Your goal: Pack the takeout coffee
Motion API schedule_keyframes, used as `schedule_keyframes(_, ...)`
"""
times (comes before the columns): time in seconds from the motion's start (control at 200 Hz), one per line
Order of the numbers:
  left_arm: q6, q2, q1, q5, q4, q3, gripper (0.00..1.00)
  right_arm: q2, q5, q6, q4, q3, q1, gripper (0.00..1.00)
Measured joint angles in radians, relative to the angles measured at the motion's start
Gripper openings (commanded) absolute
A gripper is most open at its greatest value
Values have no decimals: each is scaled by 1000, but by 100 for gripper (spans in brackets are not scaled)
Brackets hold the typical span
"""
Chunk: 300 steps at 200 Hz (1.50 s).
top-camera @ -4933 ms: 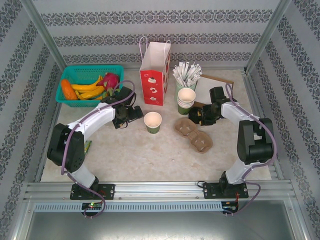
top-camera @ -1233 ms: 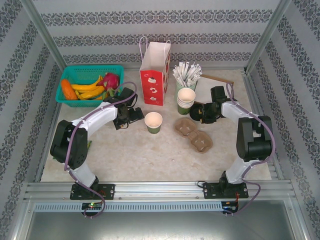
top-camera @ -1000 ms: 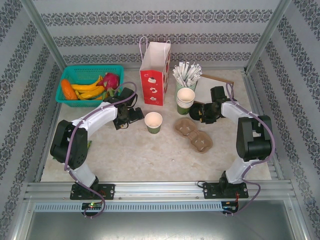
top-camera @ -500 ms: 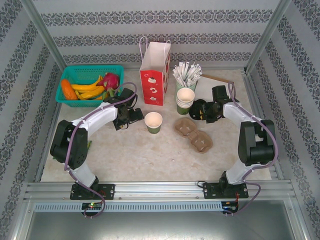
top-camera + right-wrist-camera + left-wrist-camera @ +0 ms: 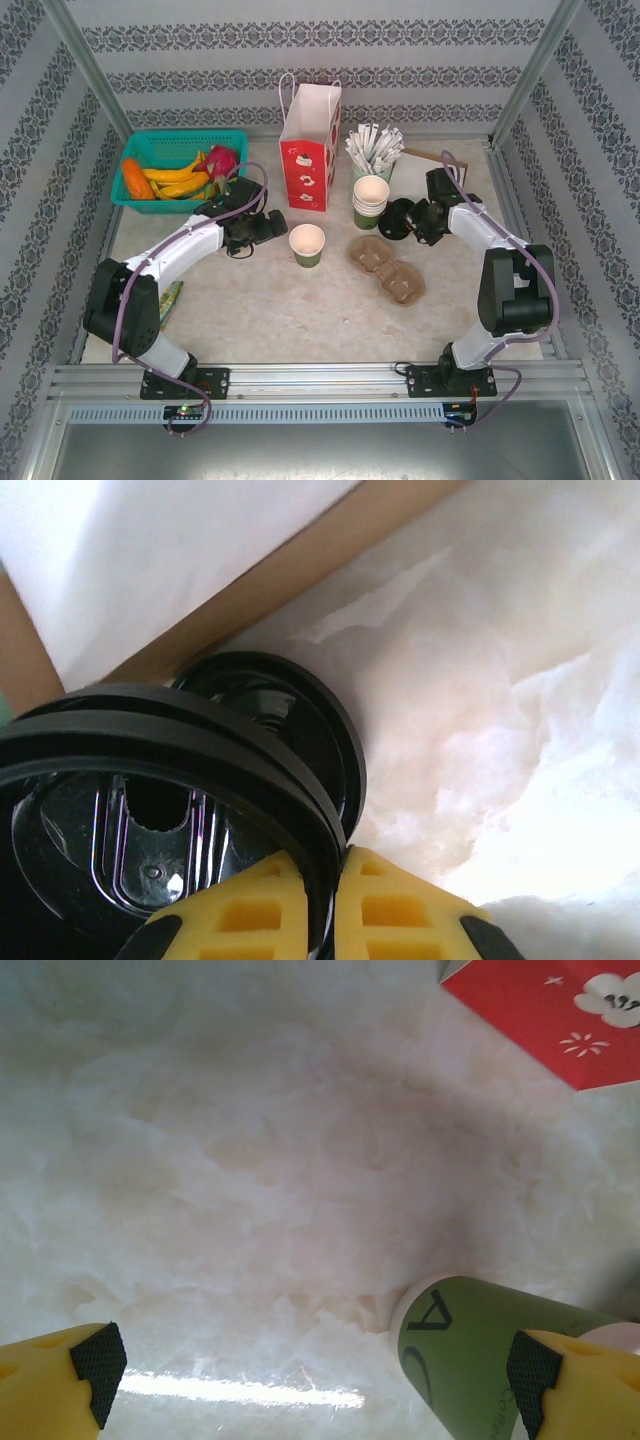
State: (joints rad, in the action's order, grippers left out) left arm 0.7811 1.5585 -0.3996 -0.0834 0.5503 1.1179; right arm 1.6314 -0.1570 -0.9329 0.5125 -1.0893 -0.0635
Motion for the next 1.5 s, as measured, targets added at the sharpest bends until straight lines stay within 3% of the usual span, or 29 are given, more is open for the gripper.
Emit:
schedule_keyframes(0.23,0,0,0,-18,-26,-22,100,81,-20,380,79,-122,-20,13)
schedule_keyframes(0.43,0,0,-1,-19,-39,-22,100,148,31,565,142,-188,-39,18)
schedule_keyframes(0.51,-1,0,-1,-22,-43,-23,100,157,49,600,157,-194,-39,19)
schedule_keyframes(0.59,-4,0,-6,-22,-43,-22,100,157,72,614,165,-195,-39,31)
schedule_keyframes(0.769,-9,0,-13,-22,-43,-22,100,101,117,600,150,-184,-39,42)
schedule_keyframes(0.989,-12,0,-13,-22,-43,-22,100,-23,9,660,65,-116,-60,43)
schedule_keyframes(1.189,-11,2,-13,-29,-44,-22,100,36,-118,787,56,-112,-85,52)
schedule_keyframes(1.499,-11,2,-13,-37,-45,-22,100,102,-121,912,59,-122,-98,52)
